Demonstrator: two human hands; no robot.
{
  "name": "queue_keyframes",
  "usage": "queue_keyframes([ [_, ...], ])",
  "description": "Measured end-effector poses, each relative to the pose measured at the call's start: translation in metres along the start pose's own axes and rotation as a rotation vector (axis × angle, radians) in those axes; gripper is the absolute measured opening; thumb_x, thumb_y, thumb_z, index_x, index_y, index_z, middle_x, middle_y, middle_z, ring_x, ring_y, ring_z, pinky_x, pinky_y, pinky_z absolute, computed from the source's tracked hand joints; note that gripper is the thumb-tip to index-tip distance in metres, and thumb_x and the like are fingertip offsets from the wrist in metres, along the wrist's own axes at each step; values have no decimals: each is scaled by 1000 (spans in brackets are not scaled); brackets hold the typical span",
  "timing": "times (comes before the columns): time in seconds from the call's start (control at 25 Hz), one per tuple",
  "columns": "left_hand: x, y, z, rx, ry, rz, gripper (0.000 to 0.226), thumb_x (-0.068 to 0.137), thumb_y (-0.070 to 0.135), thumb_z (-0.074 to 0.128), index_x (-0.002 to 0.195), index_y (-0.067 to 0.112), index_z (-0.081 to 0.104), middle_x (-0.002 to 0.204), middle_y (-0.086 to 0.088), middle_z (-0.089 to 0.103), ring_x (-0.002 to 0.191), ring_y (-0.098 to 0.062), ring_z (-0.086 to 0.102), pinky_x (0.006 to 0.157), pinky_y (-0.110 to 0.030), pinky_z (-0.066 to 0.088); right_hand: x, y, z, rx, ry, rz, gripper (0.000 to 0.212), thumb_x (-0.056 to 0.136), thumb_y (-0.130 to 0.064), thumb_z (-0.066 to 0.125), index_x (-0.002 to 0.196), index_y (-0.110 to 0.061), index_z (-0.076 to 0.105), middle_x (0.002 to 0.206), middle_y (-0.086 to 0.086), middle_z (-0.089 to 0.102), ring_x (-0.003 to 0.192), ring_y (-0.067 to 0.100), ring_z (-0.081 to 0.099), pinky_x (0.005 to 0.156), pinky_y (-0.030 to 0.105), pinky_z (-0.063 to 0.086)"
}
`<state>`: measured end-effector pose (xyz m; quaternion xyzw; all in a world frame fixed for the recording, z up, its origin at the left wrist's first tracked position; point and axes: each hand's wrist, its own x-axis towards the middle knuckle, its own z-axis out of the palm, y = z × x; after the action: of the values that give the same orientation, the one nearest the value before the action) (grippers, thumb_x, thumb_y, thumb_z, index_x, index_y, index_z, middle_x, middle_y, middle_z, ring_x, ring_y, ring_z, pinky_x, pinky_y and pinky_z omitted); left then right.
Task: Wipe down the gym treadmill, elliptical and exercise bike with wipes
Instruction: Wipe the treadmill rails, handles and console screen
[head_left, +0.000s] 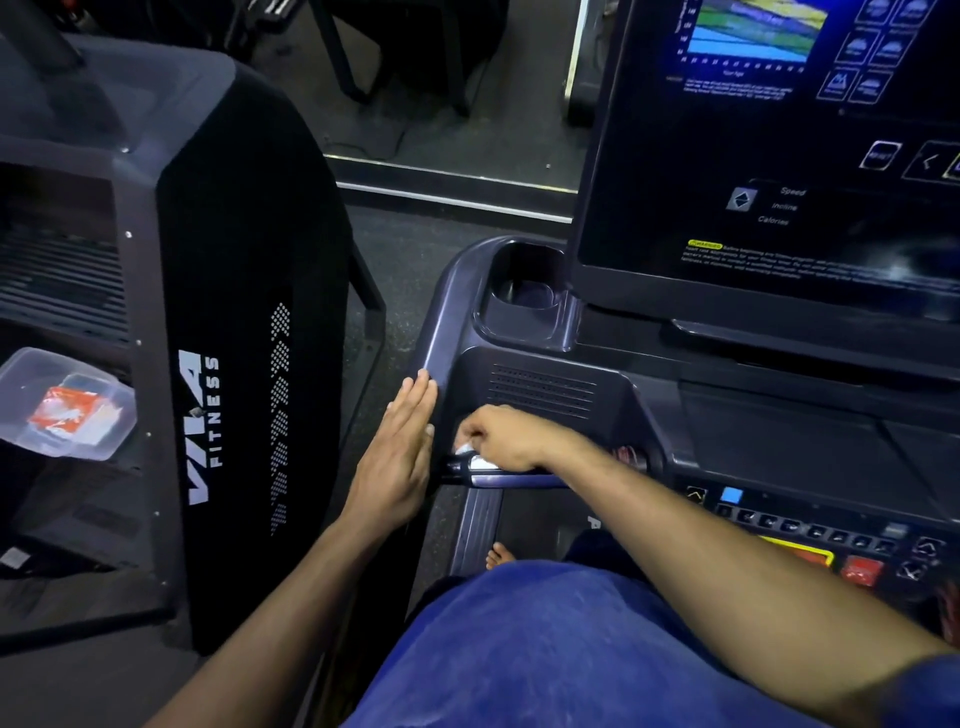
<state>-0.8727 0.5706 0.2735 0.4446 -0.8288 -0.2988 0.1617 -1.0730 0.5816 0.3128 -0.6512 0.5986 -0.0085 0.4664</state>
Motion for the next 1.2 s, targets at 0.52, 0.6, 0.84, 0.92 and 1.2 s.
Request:
queue_keyframes([
  [0.52, 1, -2, 2, -13, 13, 9, 54, 106, 18, 31, 160, 11, 27, 169, 5, 16, 156, -7, 5, 127, -28, 7, -127, 80, 29, -331, 598, -252, 41, 89, -4, 73, 127, -18, 69, 134, -3, 66, 126, 11, 60, 107, 34, 48],
  [0.6, 2, -1, 1, -9, 11, 4, 54, 106, 18, 31, 160, 11, 27, 168, 6, 16, 156, -7, 5, 127, -28, 7, -123, 82, 37, -324, 651, -313, 41, 85, -2, 76, 125, -14, 71, 131, -2, 67, 125, 11, 60, 108, 34, 48],
  [0.84, 1, 2, 0, -13, -6, -12, 55, 106, 20, 30, 160, 12, 25, 167, 10, 12, 155, -3, 2, 127, -27, 8, -81, 59, -11, -305, 692, -369, 18, 93, -17, 66, 109, -20, 74, 110, -5, 71, 99, 21, 63, 75, 39, 59],
  [0.92, 2, 1, 0, -3, -9, -13, 55, 106, 21, 29, 160, 12, 25, 168, 9, 12, 155, -3, 1, 127, -27, 7, -54, 52, -49, -475, 789, -361, 15, 94, -20, 63, 105, -21, 74, 100, -3, 63, 91, 21, 53, 69, 37, 52],
  [1.2, 1, 3, -1, 28, 2, -10, 55, 106, 20, 29, 160, 10, 26, 166, 9, 12, 154, 1, 0, 127, -29, 8, 18, 9, -49, -729, 427, -328, 12, 95, -19, 59, 104, -16, 67, 101, -1, 52, 99, 20, 53, 59, 36, 49],
])
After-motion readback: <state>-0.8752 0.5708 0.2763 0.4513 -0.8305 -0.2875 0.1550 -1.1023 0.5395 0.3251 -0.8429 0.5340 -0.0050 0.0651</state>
